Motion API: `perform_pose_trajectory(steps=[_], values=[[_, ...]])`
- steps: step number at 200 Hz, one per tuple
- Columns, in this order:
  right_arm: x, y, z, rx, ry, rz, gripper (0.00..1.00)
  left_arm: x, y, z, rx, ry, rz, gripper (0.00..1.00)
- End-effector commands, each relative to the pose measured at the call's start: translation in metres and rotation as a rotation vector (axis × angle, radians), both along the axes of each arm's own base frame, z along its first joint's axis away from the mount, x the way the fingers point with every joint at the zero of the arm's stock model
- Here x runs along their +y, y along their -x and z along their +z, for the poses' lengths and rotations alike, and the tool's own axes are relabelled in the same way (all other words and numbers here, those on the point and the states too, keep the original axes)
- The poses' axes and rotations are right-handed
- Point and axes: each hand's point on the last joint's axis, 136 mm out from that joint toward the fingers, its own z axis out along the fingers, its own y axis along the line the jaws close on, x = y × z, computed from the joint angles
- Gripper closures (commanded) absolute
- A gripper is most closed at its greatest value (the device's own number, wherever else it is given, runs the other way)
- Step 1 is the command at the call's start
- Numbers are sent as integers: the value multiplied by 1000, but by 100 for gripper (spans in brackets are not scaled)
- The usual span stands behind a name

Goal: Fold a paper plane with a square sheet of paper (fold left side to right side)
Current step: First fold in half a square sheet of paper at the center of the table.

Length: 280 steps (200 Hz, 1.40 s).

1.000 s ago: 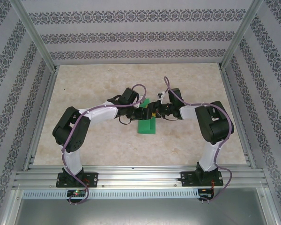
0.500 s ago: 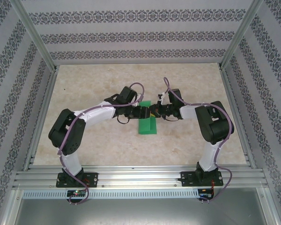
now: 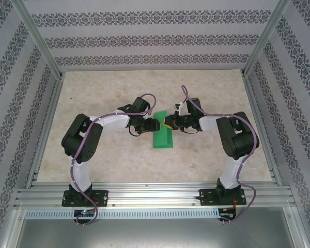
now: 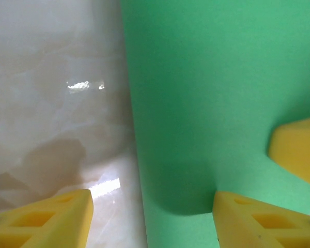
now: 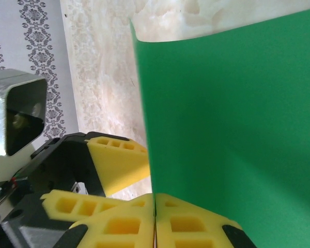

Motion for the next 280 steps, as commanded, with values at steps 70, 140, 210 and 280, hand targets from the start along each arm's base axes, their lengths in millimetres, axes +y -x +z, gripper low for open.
perform_pose_trajectory(steps=[70, 140, 210, 280], values=[[-49, -4, 20, -102, 183, -76, 62, -14, -2, -6, 8, -53, -20, 39], [-70, 8, 12, -92, 283, -96, 62, -18, 2, -15, 21, -120, -45, 39], [-71, 10, 6, -74, 279, -101, 63, -24, 1, -17, 32, -133, -55, 38], [-70, 10, 7, -73, 278, -102, 63, -28, 3, -25, 52, -149, -69, 37]])
